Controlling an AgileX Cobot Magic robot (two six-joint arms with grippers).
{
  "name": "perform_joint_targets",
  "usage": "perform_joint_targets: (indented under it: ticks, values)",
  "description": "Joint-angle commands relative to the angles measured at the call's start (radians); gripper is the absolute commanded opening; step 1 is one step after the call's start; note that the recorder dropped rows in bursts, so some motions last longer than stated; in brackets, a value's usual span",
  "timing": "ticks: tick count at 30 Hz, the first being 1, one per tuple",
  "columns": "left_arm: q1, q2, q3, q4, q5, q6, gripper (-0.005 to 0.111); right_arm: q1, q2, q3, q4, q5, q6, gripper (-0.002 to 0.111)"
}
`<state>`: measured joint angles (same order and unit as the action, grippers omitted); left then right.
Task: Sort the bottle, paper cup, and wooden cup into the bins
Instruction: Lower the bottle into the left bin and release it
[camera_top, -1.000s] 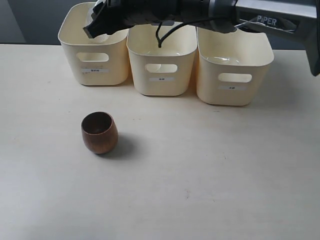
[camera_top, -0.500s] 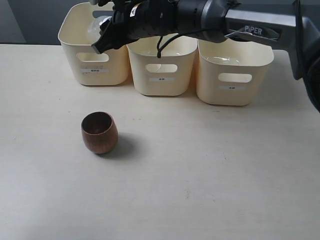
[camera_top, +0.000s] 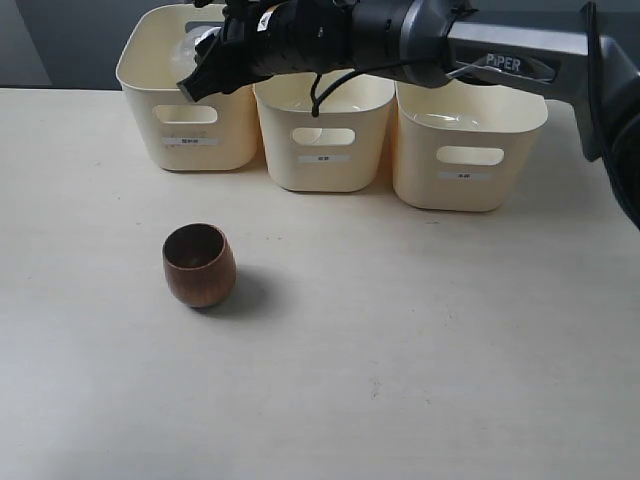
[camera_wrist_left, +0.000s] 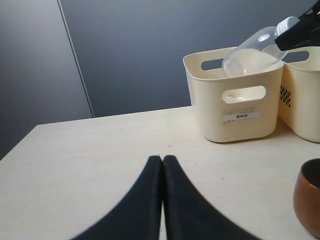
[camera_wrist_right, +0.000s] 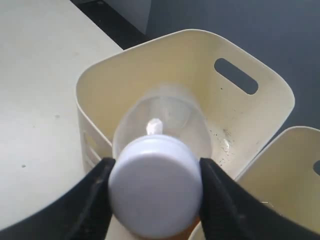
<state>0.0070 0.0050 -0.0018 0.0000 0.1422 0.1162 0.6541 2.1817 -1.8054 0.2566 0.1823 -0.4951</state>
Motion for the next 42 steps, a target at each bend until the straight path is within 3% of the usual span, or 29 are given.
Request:
perform_joint_targets:
  ticks: [1,19,24,42]
  values:
    - [0.0,-0.005,0.002,0.0,-0.007,-0.002,0.0,-0.006,-0.002,-0.009,0.007,-0.029,0.001,0.046]
    - [0.0,-0.005,0.002,0.0,-0.007,-0.002,0.0,-0.006,-0.002,-0.009,0.022,-0.102,0.001,0.047]
    - [0.0,-0.005,0.002,0.0,-0.007,-0.002,0.0,-0.006,0.024,-0.009,0.042,-0.182,0.001,0.062]
    - [0.0,-0.005,0.002,0.0,-0.007,-0.002,0.0,-0.002,0.025,-0.016,0.063,-0.204,0.001,0.061]
